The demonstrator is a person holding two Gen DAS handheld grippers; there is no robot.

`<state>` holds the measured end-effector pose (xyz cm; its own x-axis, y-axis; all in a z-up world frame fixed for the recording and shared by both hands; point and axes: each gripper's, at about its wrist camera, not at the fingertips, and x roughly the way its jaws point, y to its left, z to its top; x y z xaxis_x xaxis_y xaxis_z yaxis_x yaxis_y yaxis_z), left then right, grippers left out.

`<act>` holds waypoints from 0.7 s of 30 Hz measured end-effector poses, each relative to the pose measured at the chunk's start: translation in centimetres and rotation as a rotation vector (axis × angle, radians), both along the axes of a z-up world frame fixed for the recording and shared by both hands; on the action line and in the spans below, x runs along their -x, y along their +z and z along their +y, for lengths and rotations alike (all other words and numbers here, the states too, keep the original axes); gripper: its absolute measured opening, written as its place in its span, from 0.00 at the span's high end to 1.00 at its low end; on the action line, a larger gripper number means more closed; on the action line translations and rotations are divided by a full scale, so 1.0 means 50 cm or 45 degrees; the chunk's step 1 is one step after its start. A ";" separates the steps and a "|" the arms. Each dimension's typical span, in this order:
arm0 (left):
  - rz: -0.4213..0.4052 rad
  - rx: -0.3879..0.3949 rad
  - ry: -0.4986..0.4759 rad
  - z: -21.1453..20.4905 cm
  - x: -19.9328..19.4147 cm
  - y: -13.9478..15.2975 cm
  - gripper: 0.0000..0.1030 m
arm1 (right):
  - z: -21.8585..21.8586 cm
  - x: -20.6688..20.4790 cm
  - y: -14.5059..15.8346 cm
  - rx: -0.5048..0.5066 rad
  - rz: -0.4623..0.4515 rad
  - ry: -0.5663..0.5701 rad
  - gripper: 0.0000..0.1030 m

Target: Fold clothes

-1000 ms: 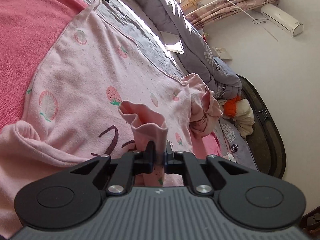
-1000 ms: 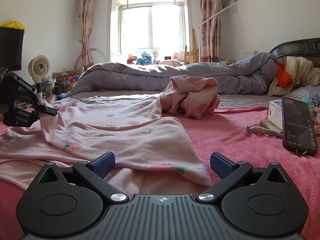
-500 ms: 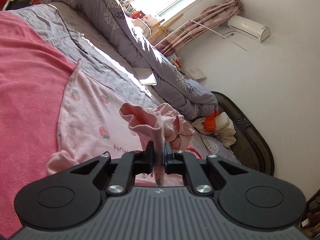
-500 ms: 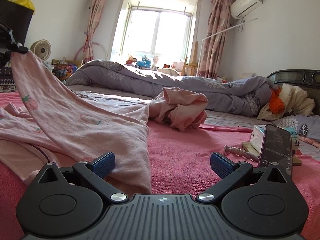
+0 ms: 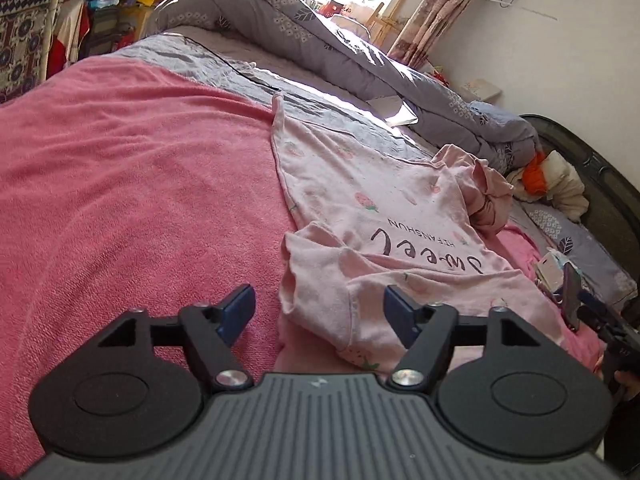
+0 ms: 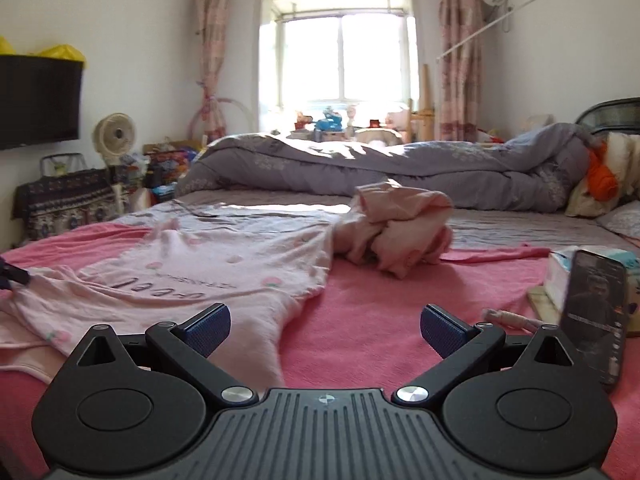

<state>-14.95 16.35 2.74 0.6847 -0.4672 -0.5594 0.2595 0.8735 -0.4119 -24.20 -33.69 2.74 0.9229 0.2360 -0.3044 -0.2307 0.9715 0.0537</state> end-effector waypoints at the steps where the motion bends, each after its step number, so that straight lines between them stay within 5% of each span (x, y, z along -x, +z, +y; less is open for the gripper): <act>1: -0.029 -0.040 0.011 0.001 0.006 0.012 0.23 | 0.018 -0.017 0.013 0.004 -0.006 0.138 0.00; 5: -0.205 -0.231 0.009 0.003 0.041 0.071 0.23 | 0.135 -0.122 0.060 0.124 0.052 0.641 0.00; 8: -0.478 -0.347 -0.372 -0.061 0.072 0.121 0.23 | 0.250 -0.190 0.072 0.352 0.145 0.965 0.00; 11: -0.578 -0.448 -0.775 -0.176 0.055 0.132 0.15 | 0.327 -0.221 0.050 0.515 0.268 1.190 0.00; 15: -0.469 -0.456 -1.067 -0.283 -0.022 0.080 0.11 | 0.358 -0.255 -0.018 0.590 0.483 1.302 0.00; 19: -0.144 -0.479 -1.155 -0.338 -0.123 -0.030 0.05 | 0.294 -0.258 -0.050 0.391 0.427 1.344 0.00; 21: -0.191 -0.392 -1.156 -0.313 -0.133 -0.055 0.00 | 0.261 -0.253 -0.061 0.327 0.383 1.347 0.00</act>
